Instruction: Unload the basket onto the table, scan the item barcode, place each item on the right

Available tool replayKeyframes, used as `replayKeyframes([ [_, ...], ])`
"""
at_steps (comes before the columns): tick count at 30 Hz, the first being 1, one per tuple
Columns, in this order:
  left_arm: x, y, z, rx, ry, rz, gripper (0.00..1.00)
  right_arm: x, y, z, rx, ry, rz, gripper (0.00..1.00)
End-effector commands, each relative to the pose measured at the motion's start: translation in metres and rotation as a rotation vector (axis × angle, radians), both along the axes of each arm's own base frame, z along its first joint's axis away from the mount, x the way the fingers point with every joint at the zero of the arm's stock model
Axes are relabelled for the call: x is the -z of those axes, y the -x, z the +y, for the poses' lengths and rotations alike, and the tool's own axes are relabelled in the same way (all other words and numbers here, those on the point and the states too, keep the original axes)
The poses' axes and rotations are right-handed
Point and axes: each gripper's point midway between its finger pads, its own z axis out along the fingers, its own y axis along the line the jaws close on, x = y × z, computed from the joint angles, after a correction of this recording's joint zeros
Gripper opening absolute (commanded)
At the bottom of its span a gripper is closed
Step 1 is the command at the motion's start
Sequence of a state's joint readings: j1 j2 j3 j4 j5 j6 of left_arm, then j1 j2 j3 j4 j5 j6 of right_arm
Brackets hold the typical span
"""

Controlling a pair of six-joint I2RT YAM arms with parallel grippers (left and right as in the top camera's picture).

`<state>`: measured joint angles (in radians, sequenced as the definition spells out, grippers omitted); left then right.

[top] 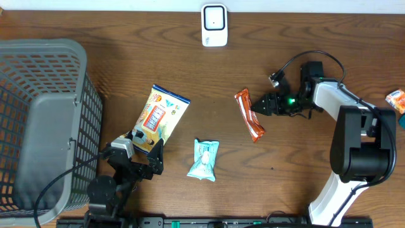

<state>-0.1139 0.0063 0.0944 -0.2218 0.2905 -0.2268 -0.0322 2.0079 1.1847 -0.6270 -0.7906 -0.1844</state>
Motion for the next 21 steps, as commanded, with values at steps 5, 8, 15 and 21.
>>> replayKeyframes([
  [5,0.012,0.002,-0.002,0.016,-0.019,0.031,0.98,0.018,-0.01,0.022,-0.103,0.057,-0.11,0.8],
  [8,0.012,0.002,-0.002,0.016,-0.019,0.031,0.98,0.023,-0.01,0.035,-0.146,0.113,-0.142,0.85],
  [15,0.012,0.002,-0.002,0.016,-0.019,0.031,0.98,0.05,0.023,0.028,-0.353,0.331,-0.123,0.73],
  [21,0.012,0.002,-0.002,0.016,-0.019,0.031,0.98,0.074,0.03,0.006,-0.375,0.345,-0.071,0.7],
])
